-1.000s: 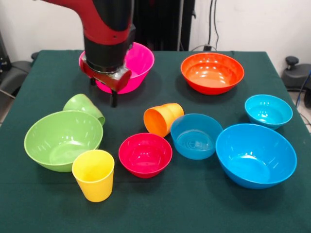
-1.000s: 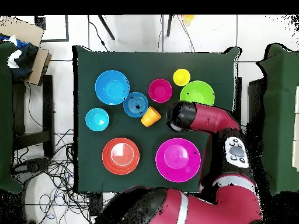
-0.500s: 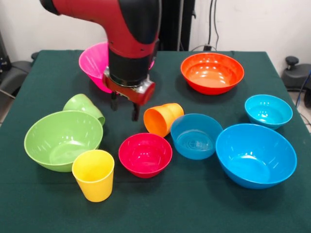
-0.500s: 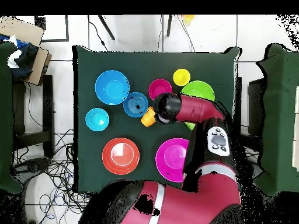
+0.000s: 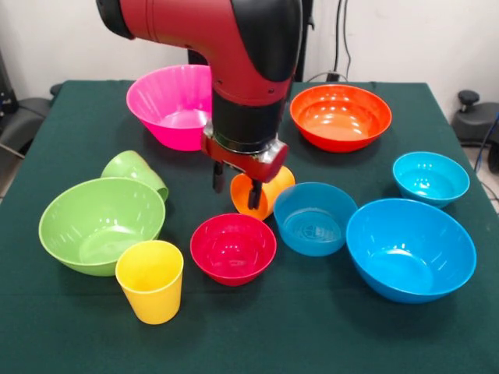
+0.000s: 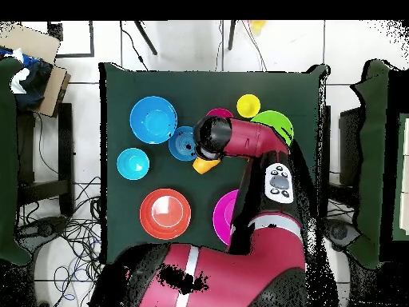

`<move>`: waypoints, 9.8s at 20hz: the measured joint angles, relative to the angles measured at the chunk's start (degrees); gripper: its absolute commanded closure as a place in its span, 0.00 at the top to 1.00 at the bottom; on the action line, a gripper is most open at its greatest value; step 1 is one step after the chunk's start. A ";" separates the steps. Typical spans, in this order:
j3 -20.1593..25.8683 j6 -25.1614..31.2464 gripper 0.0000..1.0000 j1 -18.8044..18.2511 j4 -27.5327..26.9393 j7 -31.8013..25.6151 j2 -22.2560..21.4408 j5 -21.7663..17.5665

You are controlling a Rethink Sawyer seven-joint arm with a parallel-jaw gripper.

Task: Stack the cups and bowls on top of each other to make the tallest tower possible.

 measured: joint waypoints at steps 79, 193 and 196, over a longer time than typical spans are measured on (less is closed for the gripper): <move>-5.76 4.54 1.00 9.48 30.09 1.38 -14.25 23.93; -13.41 -1.73 1.00 11.86 19.62 1.39 -10.15 11.62; -13.44 -1.73 1.00 12.31 19.18 1.40 -9.58 11.78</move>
